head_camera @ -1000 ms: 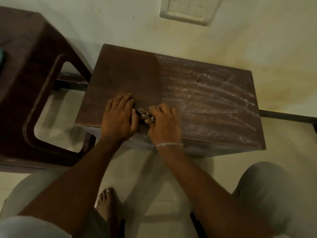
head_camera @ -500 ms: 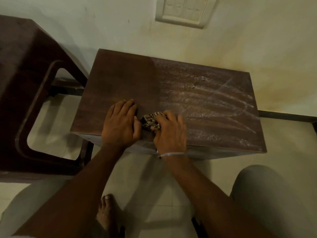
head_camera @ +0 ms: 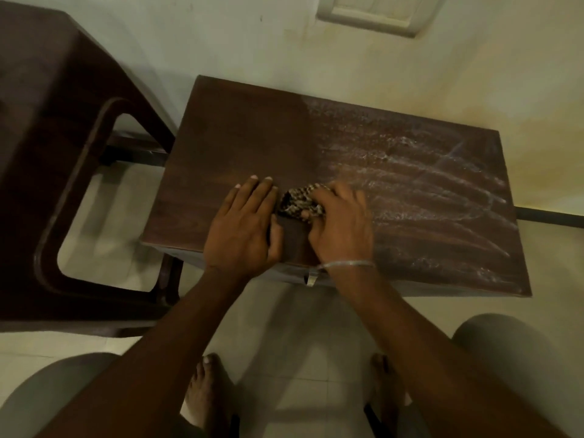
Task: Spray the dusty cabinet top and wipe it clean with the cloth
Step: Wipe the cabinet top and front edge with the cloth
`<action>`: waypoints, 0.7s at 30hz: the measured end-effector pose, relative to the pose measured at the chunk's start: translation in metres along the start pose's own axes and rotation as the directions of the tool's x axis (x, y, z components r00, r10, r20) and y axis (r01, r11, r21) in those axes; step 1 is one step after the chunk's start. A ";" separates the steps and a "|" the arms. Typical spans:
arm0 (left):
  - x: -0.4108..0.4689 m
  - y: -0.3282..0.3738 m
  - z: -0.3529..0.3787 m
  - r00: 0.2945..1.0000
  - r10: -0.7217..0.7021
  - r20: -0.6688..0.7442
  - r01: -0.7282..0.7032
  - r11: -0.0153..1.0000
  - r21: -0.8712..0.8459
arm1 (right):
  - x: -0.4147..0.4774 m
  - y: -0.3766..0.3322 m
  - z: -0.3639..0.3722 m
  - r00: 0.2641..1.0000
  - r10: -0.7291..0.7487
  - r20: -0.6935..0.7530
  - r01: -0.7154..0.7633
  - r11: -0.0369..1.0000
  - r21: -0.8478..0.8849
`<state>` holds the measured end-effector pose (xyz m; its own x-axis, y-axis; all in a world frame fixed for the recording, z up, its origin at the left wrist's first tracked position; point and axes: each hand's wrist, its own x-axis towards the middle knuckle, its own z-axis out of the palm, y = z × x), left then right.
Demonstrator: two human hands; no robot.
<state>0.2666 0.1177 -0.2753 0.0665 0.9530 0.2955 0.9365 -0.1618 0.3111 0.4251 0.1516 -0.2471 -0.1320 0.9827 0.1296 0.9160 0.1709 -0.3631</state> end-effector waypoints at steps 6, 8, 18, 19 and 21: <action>0.001 0.000 0.000 1.000 -0.019 0.017 0.019 1.000 -0.010 | 0.024 0.003 0.005 0.999 -0.013 -0.039 0.012 0.999 -0.033; 0.003 0.000 0.000 0.998 -0.037 0.050 0.037 0.999 -0.003 | 0.052 0.001 0.006 0.999 0.009 -0.035 -0.010 0.999 -0.034; 0.048 0.004 0.016 0.987 -0.093 0.132 0.095 0.995 -0.011 | 0.038 0.009 0.004 0.999 -0.029 -0.037 0.027 0.999 -0.036; 0.050 0.004 0.018 0.987 -0.097 0.129 0.100 0.995 -0.016 | 0.045 0.008 0.005 0.999 -0.033 -0.044 0.030 0.998 -0.046; 0.050 0.004 0.018 0.987 -0.096 0.131 0.100 0.995 -0.021 | 0.065 0.007 0.007 0.998 -0.025 -0.056 0.022 0.998 -0.057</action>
<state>0.2803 0.1692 -0.2758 0.0209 0.9895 0.1430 0.9312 -0.0714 0.3575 0.4203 0.2176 -0.2481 -0.1335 0.9726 0.1902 0.9329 0.1881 -0.3070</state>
